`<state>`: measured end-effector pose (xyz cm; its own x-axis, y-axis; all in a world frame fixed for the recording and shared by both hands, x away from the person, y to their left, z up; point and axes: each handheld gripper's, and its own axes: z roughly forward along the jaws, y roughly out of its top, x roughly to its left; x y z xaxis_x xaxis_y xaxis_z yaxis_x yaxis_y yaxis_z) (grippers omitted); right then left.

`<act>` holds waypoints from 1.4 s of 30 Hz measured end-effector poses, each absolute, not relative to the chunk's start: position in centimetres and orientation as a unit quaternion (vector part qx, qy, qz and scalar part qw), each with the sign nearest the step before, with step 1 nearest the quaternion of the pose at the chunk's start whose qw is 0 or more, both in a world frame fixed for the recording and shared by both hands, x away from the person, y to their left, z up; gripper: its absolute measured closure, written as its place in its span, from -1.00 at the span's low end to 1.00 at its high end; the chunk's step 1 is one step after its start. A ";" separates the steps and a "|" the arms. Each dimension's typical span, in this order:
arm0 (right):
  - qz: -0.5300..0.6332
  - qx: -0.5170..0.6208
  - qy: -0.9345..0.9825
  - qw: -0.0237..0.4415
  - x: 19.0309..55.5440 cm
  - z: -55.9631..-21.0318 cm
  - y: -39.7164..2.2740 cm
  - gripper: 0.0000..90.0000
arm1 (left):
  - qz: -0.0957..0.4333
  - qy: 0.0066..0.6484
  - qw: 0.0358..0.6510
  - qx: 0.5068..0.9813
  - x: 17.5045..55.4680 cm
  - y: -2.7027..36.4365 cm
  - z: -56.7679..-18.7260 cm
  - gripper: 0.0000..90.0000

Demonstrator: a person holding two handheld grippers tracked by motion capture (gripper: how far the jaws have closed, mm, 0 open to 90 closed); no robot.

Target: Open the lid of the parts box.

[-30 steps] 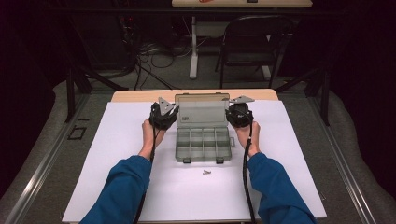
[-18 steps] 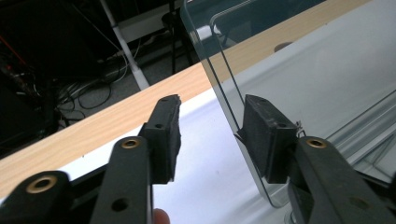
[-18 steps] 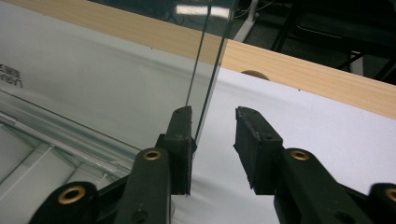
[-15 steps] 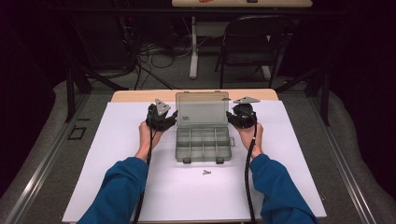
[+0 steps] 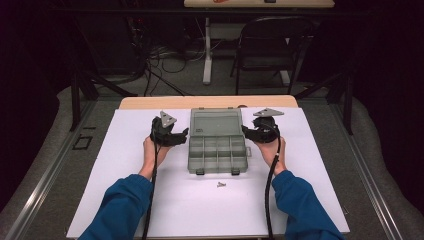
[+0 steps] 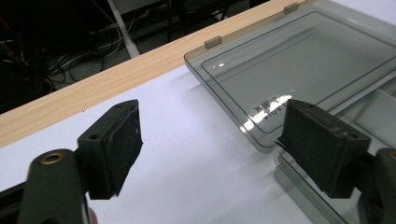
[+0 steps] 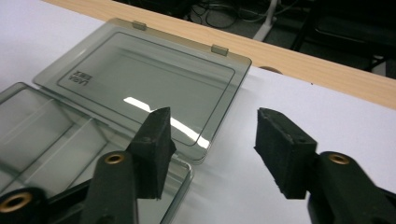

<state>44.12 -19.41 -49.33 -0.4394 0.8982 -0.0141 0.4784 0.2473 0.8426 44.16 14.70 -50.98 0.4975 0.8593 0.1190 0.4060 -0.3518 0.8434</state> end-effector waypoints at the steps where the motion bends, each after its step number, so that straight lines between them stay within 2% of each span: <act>1: 0.404 0.457 0.748 0.262 43.8 -49.2 -19.5 -0.08 | 0.287 0.408 0.396 0.771 43.9 14.8 -50.8 -0.61; 7: 0.410 0.433 0.756 0.271 41.7 -48.6 -19.9 -0.31 | 0.286 0.399 0.406 0.771 42.1 15.3 -50.0 -0.69; 18: 0.427 0.397 0.768 0.265 37.6 -48.5 -20.4 -0.44 | 0.295 0.374 0.407 0.779 37.4 16.3 -50.2 -0.83; 30: 0.437 0.377 0.777 0.250 34.4 -49.8 -20.8 -0.63 | 0.279 0.377 0.416 0.779 33.9 17.9 -51.2 -0.99; 42: 0.449 0.351 0.784 0.246 32.2 -51.0 -20.6 -0.78 | 0.281 0.362 0.420 0.784 30.5 18.8 -52.4 -1.00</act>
<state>32.21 -20.64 -50.97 -0.6322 0.7717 -0.0701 0.3291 0.3493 0.8773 30.50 18.78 -52.41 0.5806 0.8027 0.1361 0.3316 -0.3858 0.8609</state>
